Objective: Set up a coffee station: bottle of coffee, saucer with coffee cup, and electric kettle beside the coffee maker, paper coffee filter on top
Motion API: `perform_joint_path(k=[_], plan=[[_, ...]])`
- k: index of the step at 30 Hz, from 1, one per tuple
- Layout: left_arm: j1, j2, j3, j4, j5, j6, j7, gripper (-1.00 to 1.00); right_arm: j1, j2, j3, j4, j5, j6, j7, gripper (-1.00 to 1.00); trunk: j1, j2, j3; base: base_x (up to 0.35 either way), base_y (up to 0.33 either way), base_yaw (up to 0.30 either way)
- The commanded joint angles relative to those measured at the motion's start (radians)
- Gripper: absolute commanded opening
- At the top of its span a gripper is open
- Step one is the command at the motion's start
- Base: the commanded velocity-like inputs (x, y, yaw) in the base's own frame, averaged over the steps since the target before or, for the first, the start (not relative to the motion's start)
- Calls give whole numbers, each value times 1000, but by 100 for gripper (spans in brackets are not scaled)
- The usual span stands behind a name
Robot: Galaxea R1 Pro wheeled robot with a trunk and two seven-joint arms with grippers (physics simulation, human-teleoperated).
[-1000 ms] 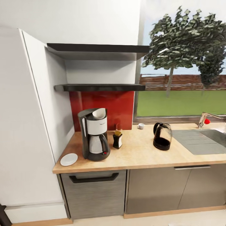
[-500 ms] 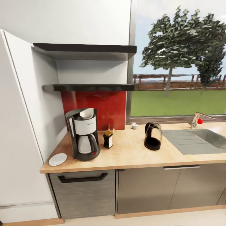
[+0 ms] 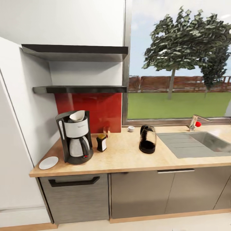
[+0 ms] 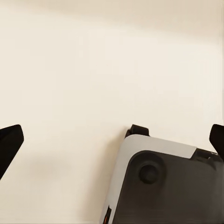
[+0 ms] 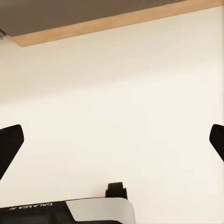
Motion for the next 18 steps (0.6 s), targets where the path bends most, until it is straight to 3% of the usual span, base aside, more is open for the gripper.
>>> perform_joint_path(k=[1,7,8,10,12,14,15,17,18], plan=[[0,0,7,1,3,-3,-4,100,0,0,8,0,-10,1,3,100,0,-1,0,0,-54,0],[0,-9,3,6,-3,-2,-2,100,0,0,8,2,-8,1,0,100,0,-1,0,0,-18,0],[-11,-66,-29,-42,-69,-6,-7,100,0,-2,8,2,-8,-1,-1,100,0,-1,0,0,0,0],[-15,-72,-68,-105,-142,-20,-16,100,1,-1,8,2,-8,-1,-2,100,0,-1,0,0,0,0],[-17,-80,-132,-225,-226,-27,-88,100,2,-1,8,2,-8,-2,-2,100,0,-1,0,0,0,0],[-19,-84,-198,-325,-281,-25,-214,100,4,-1,8,2,-8,-3,-2,100,0,-1,0,0,0,0],[-19,-85,-213,-348,-290,-23,-251,100,5,-1,8,2,-8,-3,-2,100,0,-1,0,0,0,0],[-35,-86,-253,-429,-312,-16,-393,100,10,-1,8,2,-8,-4,-2,100,0,-1,0,0,0,0],[-43,-86,-259,-446,-315,-13,-423,100,11,-1,8,2,-8,-4,-2,100,0,-1,0,0,0,0]])
